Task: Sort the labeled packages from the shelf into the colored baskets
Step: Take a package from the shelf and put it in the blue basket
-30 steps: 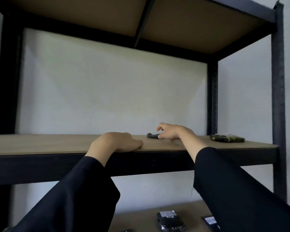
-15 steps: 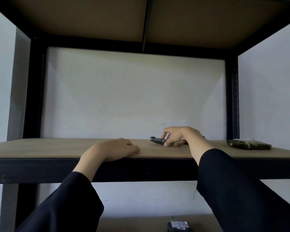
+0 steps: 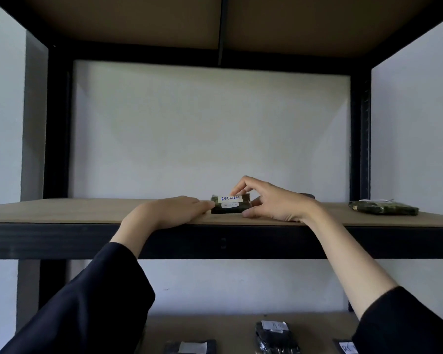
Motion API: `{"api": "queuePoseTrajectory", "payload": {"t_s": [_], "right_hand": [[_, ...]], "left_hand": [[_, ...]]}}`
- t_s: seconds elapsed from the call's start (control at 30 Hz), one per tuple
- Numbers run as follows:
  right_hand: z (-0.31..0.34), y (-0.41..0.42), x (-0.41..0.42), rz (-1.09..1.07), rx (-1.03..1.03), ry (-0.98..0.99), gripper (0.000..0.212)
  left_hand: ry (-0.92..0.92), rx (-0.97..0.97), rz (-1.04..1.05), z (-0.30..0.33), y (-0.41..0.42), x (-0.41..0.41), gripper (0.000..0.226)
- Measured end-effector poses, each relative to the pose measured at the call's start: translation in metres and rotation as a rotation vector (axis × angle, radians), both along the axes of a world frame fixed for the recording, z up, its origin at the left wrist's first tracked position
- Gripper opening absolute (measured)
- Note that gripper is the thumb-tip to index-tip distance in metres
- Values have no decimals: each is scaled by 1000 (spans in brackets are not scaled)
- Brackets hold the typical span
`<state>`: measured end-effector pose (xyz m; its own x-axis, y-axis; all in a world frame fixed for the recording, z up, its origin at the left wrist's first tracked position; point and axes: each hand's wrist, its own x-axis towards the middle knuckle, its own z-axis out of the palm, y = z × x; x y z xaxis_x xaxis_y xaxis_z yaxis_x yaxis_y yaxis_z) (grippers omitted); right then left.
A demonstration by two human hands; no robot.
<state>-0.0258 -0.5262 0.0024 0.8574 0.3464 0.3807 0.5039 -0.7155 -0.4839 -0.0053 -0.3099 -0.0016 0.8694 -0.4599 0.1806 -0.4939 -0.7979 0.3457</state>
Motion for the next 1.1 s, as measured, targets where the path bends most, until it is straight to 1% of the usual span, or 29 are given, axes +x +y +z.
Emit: {"api": "queuePoseTrajectory", "payload": {"t_s": [0.2,0.4,0.53,0.67,0.73,0.77,0.87,0.93,0.97,1.03,1.1], "right_hand": [[1,4,-6,65,41,-35,42],[-2,4,-10,86,97,-19,41],[-3,5,-13,43,130,-38,42],[-5,17,-22,-13,188,-93,43],[-6,33,-33,2,249,-141,43],[-7,44,-40,19,280,-167,43],[-14,92,-56,99,373,-241,42],[-24,135,-66,177,426,-257,44],[-29,160,-72,221,457,-253,44],[-44,212,-83,306,532,-218,44],[-68,265,-96,374,612,-172,41]], "left_hand": [[-14,-6,-66,-1,2,1,45],[-20,-2,-94,-1,1,1,36],[-29,90,-113,3,0,-8,39],[-73,150,-74,3,10,-18,43],[-132,133,-29,-5,27,-25,43],[-191,110,-1,-11,40,-29,42],[-471,60,62,-33,89,-49,35],[-663,-47,63,-55,132,-66,37],[-719,-102,59,-67,156,-75,40],[-733,-162,105,-92,209,-90,43],[-692,-168,191,-122,261,-104,44]]}}
